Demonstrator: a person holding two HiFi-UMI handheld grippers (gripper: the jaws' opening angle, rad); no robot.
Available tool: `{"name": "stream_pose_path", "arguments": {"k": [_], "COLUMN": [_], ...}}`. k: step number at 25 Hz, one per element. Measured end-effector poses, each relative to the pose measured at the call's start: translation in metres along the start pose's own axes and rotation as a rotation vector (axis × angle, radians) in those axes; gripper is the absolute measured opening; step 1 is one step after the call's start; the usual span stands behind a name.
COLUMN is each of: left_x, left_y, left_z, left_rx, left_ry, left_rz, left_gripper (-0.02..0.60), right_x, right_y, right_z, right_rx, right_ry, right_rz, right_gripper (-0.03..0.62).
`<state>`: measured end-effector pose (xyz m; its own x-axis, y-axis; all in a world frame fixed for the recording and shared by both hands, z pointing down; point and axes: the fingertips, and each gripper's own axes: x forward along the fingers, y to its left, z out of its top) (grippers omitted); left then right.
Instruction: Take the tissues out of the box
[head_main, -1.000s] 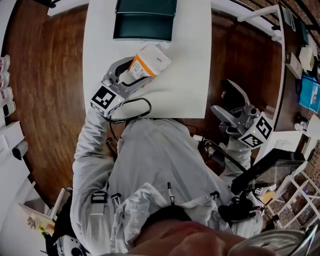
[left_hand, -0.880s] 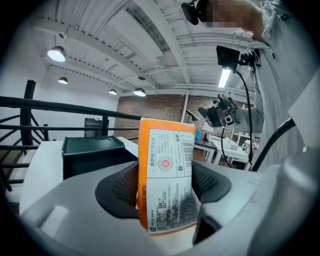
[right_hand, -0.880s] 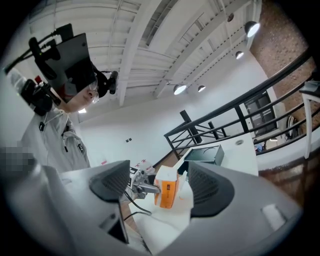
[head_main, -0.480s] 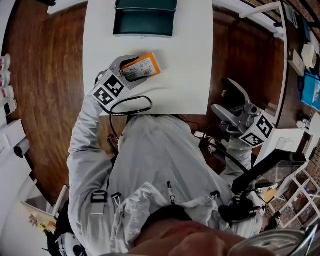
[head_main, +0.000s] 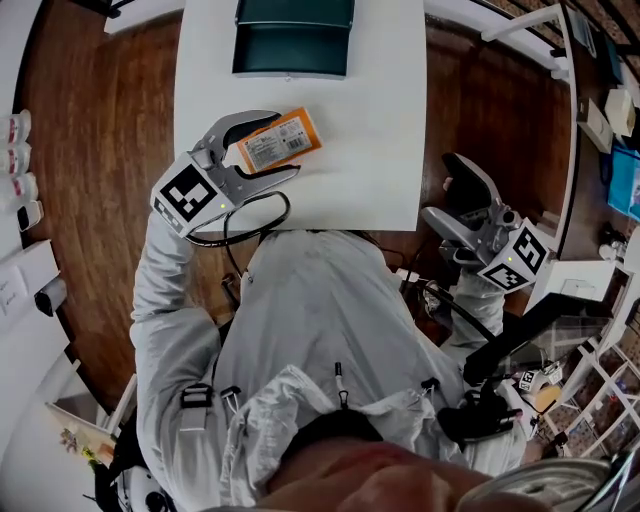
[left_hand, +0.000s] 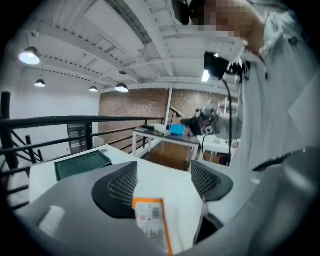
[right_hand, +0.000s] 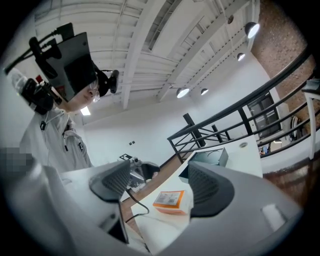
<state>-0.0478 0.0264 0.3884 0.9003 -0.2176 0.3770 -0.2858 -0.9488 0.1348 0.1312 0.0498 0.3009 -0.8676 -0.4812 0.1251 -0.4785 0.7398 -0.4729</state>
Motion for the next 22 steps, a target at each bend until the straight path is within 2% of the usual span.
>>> {"name": "stream_pose_path", "arguments": {"k": [2,4,5,6,9,11,13,22], "left_x": [-0.021,-0.045,-0.056,-0.067,-0.098,-0.114,-0.121,-0.108], "left_y": [-0.020,-0.033,-0.036,-0.038,-0.037,-0.035,-0.034,-0.038], "left_z": [0.036,0.074,0.089,0.100,0.123,0.129,0.127,0.103], "left_rx": [-0.080,-0.123,-0.118,-0.096,-0.022,-0.028,-0.045,-0.074], "left_ry": [-0.157,-0.299,-0.343,-0.370,-0.434,-0.479,-0.483,-0.380], "left_rz": [-0.070,-0.104,-0.101,-0.084,0.004,0.024,0.019,0.035], "left_gripper": [0.367,0.398,0.441,0.449,0.454,0.453,0.453,0.453], "right_x": [0.002,0.004,0.005,0.005,0.008,0.012,0.016,0.016], "right_y": [0.004,0.007,0.008,0.010,0.016,0.022,0.027,0.024], "right_z": [0.001,0.001,0.001,0.001,0.003,0.004,0.004,0.009], "right_rx": [-0.007,-0.014,-0.018,-0.021,-0.031,-0.045,-0.067,-0.079], "right_ry": [0.000,0.000,-0.002,-0.003,-0.010,-0.007,-0.001,-0.005], "right_rz": [0.016,0.031,0.038,0.047,0.082,0.102,0.114,0.120], "right_gripper": [0.362,0.362,0.362,0.362,0.362,0.362,0.362,0.363]}}
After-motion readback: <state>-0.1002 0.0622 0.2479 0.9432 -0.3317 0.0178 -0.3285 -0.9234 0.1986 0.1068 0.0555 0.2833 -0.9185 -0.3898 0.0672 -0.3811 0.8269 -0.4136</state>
